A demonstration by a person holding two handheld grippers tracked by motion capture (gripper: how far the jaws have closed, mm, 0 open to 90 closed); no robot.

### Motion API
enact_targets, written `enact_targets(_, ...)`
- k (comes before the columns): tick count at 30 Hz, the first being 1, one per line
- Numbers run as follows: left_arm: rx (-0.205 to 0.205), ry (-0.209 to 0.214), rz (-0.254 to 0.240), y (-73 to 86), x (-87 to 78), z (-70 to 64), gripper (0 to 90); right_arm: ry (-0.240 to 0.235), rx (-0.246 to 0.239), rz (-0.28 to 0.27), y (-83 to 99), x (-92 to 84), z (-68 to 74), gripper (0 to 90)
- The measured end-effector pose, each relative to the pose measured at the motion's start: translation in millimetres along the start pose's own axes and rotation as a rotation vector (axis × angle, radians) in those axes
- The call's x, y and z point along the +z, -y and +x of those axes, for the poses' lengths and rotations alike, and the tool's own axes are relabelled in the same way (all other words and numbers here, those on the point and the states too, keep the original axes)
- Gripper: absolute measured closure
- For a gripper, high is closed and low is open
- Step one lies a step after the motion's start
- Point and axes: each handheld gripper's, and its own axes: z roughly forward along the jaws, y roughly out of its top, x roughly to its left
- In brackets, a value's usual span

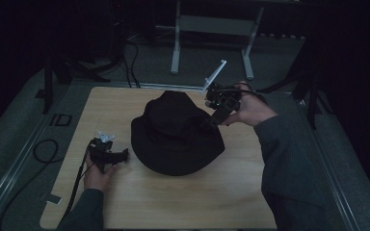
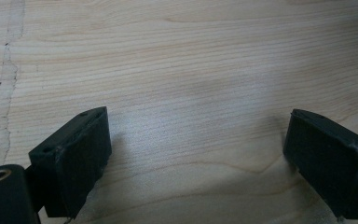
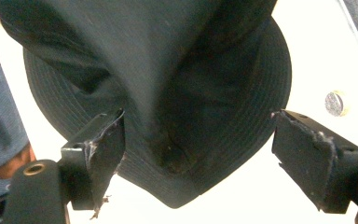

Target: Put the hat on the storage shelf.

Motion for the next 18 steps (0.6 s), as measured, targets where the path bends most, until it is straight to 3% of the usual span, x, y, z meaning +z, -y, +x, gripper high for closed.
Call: enact_targets(18,-0.002,0.000,-0.001,0.0,0.1,-0.1,7.7,-0.003,0.018,-0.058,26.2,-6.4,-2.2,20.0)
